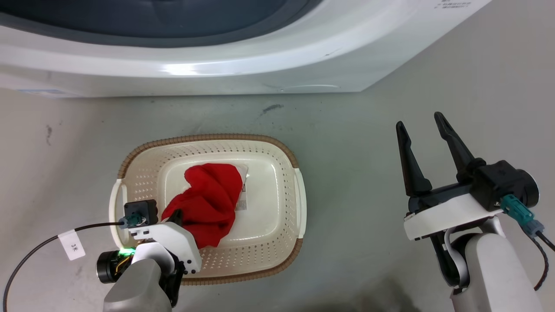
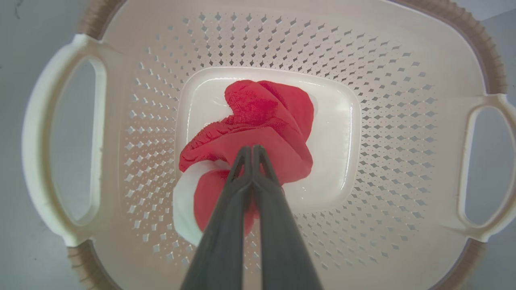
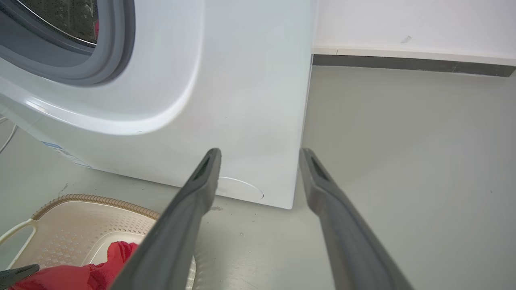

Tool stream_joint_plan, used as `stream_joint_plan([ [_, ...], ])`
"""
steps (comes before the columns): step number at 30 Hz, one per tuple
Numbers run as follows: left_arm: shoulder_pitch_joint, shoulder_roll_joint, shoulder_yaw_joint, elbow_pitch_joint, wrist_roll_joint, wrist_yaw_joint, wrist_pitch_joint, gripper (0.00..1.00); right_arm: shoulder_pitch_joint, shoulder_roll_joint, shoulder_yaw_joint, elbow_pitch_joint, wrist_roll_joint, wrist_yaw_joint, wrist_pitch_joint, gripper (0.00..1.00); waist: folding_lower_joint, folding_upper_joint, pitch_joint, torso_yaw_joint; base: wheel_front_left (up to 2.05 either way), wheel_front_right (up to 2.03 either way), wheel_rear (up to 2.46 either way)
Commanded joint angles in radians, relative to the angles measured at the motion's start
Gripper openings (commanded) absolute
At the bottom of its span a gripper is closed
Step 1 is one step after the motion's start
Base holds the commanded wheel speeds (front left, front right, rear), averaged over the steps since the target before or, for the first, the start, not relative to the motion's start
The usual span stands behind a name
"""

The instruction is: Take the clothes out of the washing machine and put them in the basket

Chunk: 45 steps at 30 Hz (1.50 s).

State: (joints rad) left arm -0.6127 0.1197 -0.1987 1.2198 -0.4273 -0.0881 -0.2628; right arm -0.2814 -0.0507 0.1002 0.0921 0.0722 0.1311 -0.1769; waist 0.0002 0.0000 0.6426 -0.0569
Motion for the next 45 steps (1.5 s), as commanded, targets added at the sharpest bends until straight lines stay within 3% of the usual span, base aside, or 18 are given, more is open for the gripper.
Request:
stream_joint_plan([
  [1, -0.014, 0.006, 0.003, 0.005, -0.005, -0.001, -0.003, 0.0, -0.016, 0.001, 0.001, 0.001, 0.002, -0.001, -0.007, 1.0, -0.0002, 0.0, 0.02, -0.009, 0.0, 0.0, 0.0],
  [5, -0.026, 0.009, 0.0, 0.036, -0.006, -0.001, -0.002, 0.0, -0.029, 0.001, 0.005, 0.019, 0.006, -0.001, -0.016, 1.0, -0.0002, 0.0, 0.02, -0.019, 0.0, 0.0, 0.0],
  [6, -0.026, 0.01, -0.002, 0.042, -0.008, -0.004, 0.001, 0.15, -0.031, 0.001, 0.005, 0.024, 0.008, -0.001, -0.017, 1.0, -0.0002, 0.0, 0.014, -0.021, 0.0, 0.0, 0.0],
  [7, -0.024, 0.013, -0.004, 0.046, -0.009, -0.006, 0.002, 0.4, -0.03, 0.001, 0.003, 0.031, 0.01, -0.001, -0.021, 1.0, -0.0002, 0.0, 0.005, -0.022, 0.0, 0.0, 0.0],
  [8, -0.018, 0.014, -0.006, 0.049, -0.01, -0.007, 0.002, 0.8, -0.026, 0.001, 0.002, 0.039, 0.012, -0.001, -0.023, 1.0, -0.0002, 0.0, -0.007, -0.023, 0.0, 0.0, 0.0],
  [9, -0.011, 0.013, -0.007, 0.053, -0.011, -0.007, 0.001, 1.0, -0.024, 0.001, 0.001, 0.046, 0.013, -0.001, -0.026, 1.0, -0.0002, 0.0, -0.019, -0.024, 0.0, 0.0, 0.0],
  [16, 0.068, 0.001, -0.003, 0.048, -0.015, 0.009, -0.004, 1.0, 0.016, 0.001, 0.005, 0.095, 0.013, -0.001, -0.043, 1.0, -0.0002, 0.0, -0.177, -0.022, 0.0, 0.0, 0.0],
  [25, 0.231, -0.008, 0.04, -0.162, 0.024, 0.042, -0.003, 1.0, 0.095, 0.001, -0.003, 0.103, 0.009, -0.001, -0.025, 1.0, -0.0002, 0.0, -0.362, -0.013, 0.0, 0.0, 0.0],
  [45, 0.314, -0.045, 0.192, -0.799, 0.221, 0.056, -0.003, 1.0, 0.17, 0.001, -0.018, 0.01, -0.001, -0.001, 0.027, 1.0, -0.0002, 0.0, -0.451, 0.004, 0.0, 0.0, 0.0],
])
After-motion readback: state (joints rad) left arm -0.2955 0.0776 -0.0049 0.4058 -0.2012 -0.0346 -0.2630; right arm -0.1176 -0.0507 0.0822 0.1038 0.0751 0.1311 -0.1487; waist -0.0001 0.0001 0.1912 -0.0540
